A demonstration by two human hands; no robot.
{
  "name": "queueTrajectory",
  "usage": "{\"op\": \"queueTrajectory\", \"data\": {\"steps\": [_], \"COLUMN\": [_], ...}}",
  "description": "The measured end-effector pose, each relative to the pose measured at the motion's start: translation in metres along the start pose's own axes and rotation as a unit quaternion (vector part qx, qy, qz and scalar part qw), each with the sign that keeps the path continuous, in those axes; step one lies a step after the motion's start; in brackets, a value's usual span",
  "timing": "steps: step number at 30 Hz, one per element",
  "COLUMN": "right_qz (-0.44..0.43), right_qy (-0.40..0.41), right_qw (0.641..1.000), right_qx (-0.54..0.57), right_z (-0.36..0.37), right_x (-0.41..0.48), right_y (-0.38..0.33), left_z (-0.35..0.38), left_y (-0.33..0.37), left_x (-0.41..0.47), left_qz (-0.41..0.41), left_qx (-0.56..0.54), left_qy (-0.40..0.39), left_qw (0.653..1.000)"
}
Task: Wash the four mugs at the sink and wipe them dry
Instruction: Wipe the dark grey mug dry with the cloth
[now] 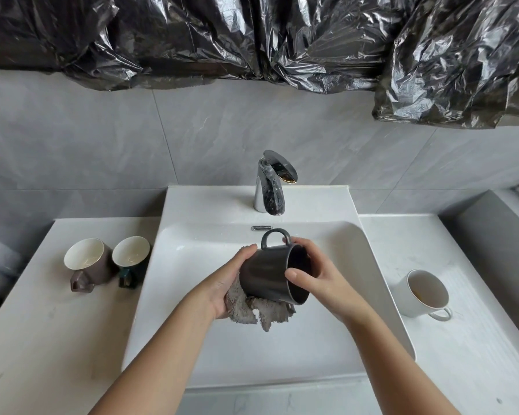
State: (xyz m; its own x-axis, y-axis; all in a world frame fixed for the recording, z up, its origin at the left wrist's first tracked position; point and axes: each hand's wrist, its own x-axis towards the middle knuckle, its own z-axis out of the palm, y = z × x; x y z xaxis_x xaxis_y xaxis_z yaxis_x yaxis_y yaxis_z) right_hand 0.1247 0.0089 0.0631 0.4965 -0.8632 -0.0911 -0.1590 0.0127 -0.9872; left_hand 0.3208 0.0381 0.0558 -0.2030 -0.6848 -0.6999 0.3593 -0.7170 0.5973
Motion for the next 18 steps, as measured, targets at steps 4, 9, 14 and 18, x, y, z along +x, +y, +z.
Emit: {"op": "queueTrajectory", "data": {"steps": [4, 9, 14, 18], "right_qz": [-0.004, -0.019, 0.007, 0.016], "right_qy": [0.064, 0.160, 0.122, -0.009], "right_qw": [0.997, 0.985, 0.990, 0.997], "right_qx": [-0.039, -0.066, -0.068, -0.069], "right_z": [0.011, 0.039, 0.032, -0.002], "right_x": [-0.003, -0.008, -0.010, -0.001], "right_y": [0.001, 0.002, 0.002, -0.001], "left_z": [0.006, 0.016, 0.012, -0.002], "left_y": [-0.007, -0.018, -0.018, -0.014], "left_x": [0.008, 0.016, 0.019, 0.022], "left_qz": [0.019, 0.095, 0.052, 0.009], "left_qx": [-0.045, -0.195, -0.168, -0.135], "left_qy": [0.015, 0.046, 0.074, 0.057], "left_qw": [0.999, 0.975, 0.982, 0.989]}}
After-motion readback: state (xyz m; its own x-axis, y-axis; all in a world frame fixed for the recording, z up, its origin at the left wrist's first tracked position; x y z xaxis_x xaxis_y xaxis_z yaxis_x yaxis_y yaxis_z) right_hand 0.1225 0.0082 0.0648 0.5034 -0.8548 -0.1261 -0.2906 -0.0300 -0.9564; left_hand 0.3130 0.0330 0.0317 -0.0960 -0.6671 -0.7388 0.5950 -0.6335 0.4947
